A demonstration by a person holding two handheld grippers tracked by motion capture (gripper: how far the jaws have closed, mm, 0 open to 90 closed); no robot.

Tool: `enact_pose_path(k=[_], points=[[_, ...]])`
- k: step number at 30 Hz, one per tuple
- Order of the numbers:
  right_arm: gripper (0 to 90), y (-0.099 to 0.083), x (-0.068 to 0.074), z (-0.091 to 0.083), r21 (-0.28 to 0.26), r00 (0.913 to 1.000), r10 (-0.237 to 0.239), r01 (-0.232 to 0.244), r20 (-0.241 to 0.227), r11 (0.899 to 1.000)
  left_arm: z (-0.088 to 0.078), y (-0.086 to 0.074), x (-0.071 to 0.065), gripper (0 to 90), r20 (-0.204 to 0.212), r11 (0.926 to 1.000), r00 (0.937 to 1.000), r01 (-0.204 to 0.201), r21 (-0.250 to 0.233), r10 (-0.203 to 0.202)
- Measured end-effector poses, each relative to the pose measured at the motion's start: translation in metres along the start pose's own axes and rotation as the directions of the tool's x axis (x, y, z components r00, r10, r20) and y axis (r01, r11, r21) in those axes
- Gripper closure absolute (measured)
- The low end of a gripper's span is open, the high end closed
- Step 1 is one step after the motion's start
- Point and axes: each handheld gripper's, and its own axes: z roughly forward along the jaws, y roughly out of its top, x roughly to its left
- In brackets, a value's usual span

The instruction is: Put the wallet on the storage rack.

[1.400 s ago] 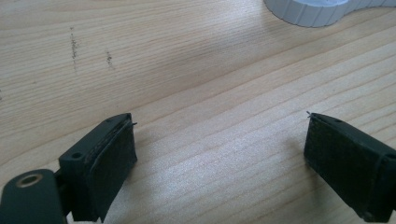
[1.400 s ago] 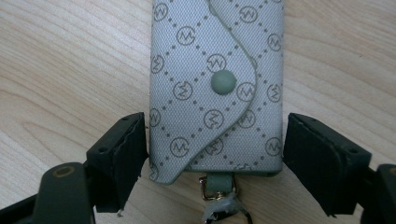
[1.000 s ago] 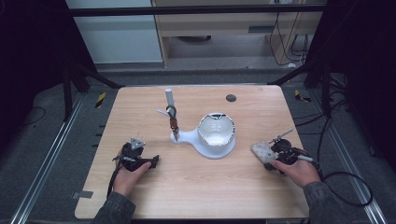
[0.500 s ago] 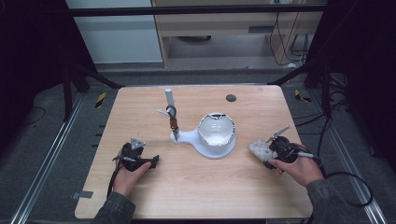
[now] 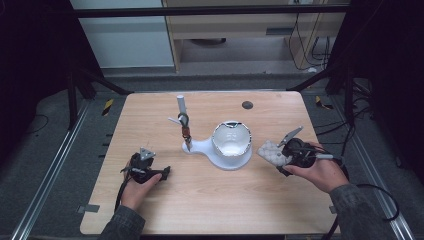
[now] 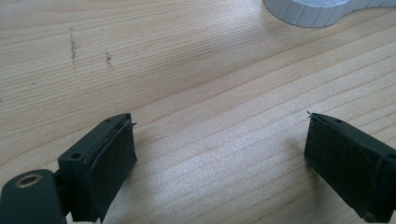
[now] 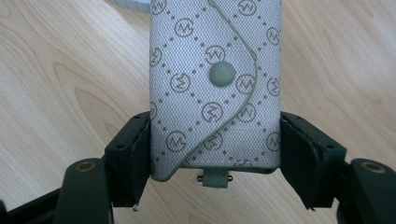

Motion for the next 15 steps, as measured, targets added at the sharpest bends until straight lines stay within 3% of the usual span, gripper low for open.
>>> enact_pose_path(k=[15], points=[[31.2,0.039,0.010,-0.031,-0.039,0.9938,-0.109,0.109,0.024,0.993,0.000,0.000,0.000,7.9,0.001,1.0000,1.0000,0.000,-0.001,0.000]])
